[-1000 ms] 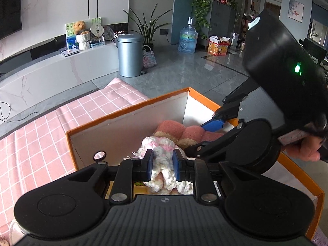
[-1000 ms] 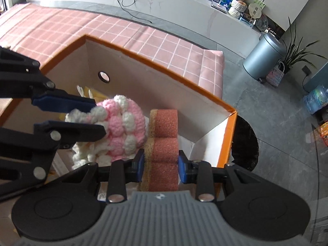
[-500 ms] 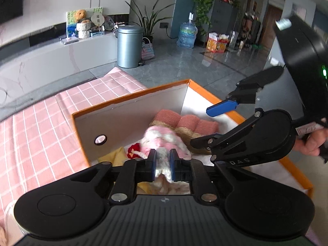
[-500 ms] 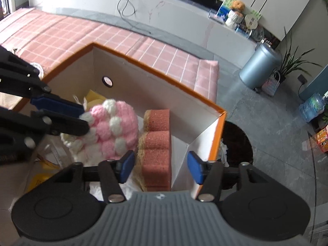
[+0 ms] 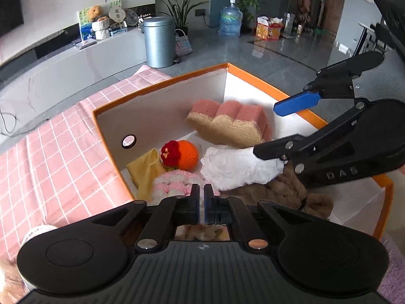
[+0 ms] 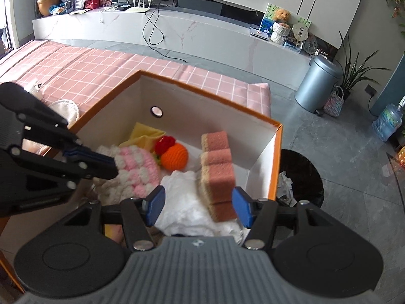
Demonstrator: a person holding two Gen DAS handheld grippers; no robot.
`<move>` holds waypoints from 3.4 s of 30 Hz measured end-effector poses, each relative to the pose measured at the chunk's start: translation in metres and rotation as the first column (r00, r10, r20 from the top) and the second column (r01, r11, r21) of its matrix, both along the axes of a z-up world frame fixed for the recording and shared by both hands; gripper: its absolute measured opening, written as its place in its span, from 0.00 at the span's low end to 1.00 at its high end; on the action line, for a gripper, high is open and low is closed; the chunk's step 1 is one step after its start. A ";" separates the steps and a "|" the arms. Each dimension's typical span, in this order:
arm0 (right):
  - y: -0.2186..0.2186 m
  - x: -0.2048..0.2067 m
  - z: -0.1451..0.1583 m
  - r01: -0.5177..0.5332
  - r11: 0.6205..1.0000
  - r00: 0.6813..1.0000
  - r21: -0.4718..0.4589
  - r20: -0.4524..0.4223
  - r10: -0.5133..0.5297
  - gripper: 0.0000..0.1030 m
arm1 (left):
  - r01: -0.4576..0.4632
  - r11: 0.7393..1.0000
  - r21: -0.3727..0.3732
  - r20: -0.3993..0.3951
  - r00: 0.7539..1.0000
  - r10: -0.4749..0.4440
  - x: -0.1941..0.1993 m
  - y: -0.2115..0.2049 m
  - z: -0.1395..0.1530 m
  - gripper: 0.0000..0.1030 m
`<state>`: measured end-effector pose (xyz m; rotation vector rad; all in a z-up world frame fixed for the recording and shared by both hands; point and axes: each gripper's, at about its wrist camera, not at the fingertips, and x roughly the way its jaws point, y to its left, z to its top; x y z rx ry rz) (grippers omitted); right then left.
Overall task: Organize soft objects
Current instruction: 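Open both tools to drop the sponge and crocheted piece into the box, then move both tools back toward the remaining white items on the table, then grasp the plastic-wrapped bundle with the left tool while the right grasps the white terry pad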
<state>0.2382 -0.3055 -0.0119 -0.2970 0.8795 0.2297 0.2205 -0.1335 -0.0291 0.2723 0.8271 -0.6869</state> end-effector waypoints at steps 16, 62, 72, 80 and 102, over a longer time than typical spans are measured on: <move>0.010 -0.036 0.011 -0.007 1.000 1.000 0.007 0.024 0.007 0.60 | -0.035 0.997 -0.062 0.060 0.997 0.039 -0.030 0.017 0.029 0.24; 0.157 -0.155 0.011 -0.047 0.959 0.958 0.279 0.283 -0.036 0.70 | -0.469 0.810 -0.350 0.205 0.806 0.555 -0.149 0.178 0.036 0.65; 0.202 -0.087 -0.027 -0.037 0.968 0.988 0.249 0.157 -0.003 0.76 | -0.611 0.729 -0.310 0.154 0.724 0.672 -0.113 0.230 -0.005 0.79; 0.237 -0.037 -0.049 0.024 0.966 0.997 0.256 0.067 -0.042 0.85 | -0.631 0.741 -0.231 0.170 0.723 0.669 -0.072 0.260 -0.016 0.80; 0.277 0.025 -0.094 0.107 0.962 0.992 0.250 -0.099 -0.084 0.89 | -0.519 0.840 -0.158 0.107 0.837 0.537 0.008 0.282 -0.051 0.83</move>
